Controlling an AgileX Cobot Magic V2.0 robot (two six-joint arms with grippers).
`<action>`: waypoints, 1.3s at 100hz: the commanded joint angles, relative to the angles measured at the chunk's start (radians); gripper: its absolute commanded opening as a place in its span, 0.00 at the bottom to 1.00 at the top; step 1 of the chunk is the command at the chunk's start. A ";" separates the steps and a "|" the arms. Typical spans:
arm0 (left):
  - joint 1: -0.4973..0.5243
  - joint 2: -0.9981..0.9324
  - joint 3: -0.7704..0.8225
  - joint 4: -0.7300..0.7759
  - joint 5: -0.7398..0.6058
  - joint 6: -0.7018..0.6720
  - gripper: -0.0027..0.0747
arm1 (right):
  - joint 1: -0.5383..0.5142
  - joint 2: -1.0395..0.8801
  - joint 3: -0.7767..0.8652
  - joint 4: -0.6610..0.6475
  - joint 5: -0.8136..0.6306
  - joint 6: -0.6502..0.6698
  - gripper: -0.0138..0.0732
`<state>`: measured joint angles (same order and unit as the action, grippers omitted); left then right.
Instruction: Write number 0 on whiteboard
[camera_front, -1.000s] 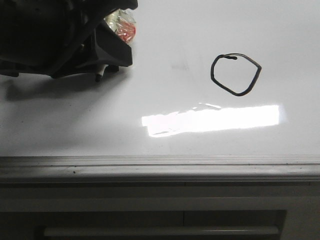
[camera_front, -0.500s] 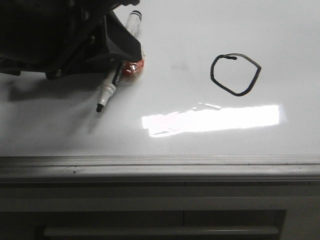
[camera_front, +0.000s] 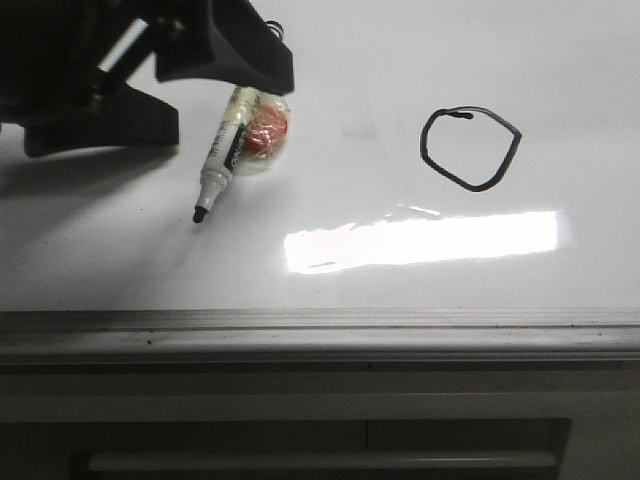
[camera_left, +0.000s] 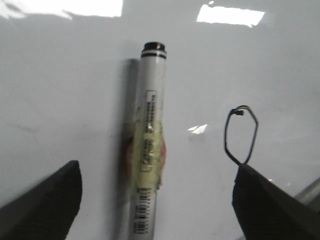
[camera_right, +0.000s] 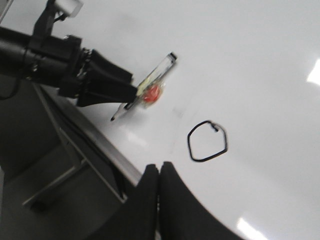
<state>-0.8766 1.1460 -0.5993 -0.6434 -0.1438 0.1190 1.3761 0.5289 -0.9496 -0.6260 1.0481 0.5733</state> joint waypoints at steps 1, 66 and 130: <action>0.002 -0.134 -0.025 0.023 -0.016 0.059 0.75 | 0.000 -0.050 -0.007 -0.111 -0.066 -0.003 0.09; 0.002 -0.810 -0.025 0.337 0.544 0.262 0.01 | 0.000 -0.390 0.454 -0.164 -0.114 0.026 0.09; 0.002 -0.808 -0.025 0.335 0.538 0.262 0.01 | 0.000 -0.390 0.454 -0.159 -0.100 0.026 0.09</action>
<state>-0.8766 0.3290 -0.5978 -0.2985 0.4721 0.3806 1.3761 0.1252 -0.4746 -0.7416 0.9956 0.5950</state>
